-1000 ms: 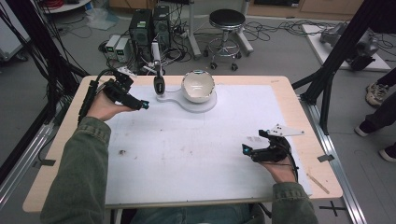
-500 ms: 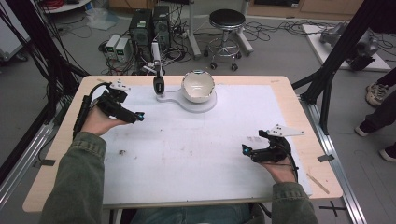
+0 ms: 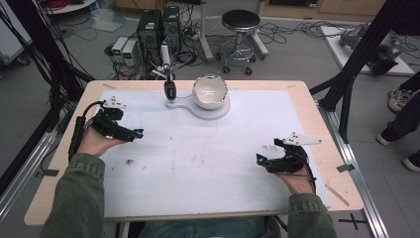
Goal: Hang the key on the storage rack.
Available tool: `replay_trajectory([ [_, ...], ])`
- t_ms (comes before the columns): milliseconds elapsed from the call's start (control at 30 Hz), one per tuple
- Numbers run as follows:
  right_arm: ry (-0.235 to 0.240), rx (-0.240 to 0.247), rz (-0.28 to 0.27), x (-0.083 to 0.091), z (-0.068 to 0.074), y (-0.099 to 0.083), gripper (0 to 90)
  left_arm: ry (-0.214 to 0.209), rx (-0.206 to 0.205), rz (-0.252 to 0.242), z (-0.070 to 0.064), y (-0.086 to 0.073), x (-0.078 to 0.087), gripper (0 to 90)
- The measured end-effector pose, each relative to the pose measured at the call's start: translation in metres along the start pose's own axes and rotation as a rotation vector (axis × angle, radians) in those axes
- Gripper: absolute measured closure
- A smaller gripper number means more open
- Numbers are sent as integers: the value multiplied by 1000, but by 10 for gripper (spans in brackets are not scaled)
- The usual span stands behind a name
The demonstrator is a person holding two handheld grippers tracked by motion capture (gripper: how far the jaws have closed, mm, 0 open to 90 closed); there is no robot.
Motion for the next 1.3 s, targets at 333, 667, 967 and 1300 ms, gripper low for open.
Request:
replay_trajectory([
  [333,-2,1,4,-1,0,-1,6,17,11,-22,-4,-28,8,17],
  [667,3,-3,6,0,1,-1,6,55,9,-87,-11,-52,21,17],
  [967,2,8,11,-1,1,-2,6,72,28,-117,-20,-74,29,17],
  [1300,10,19,16,-4,3,-4,5,95,58,-125,-18,-86,33,17],
])
Point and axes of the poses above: each handheld gripper's, and its own axes: x roughly backward along the jaws, y roughly out of its top, z roughly to its left, the point moved 9 cm from there along -x, roughly forward along the jaws, and after that the axes turned 5 degrees about -z, right-handed, at the moved point
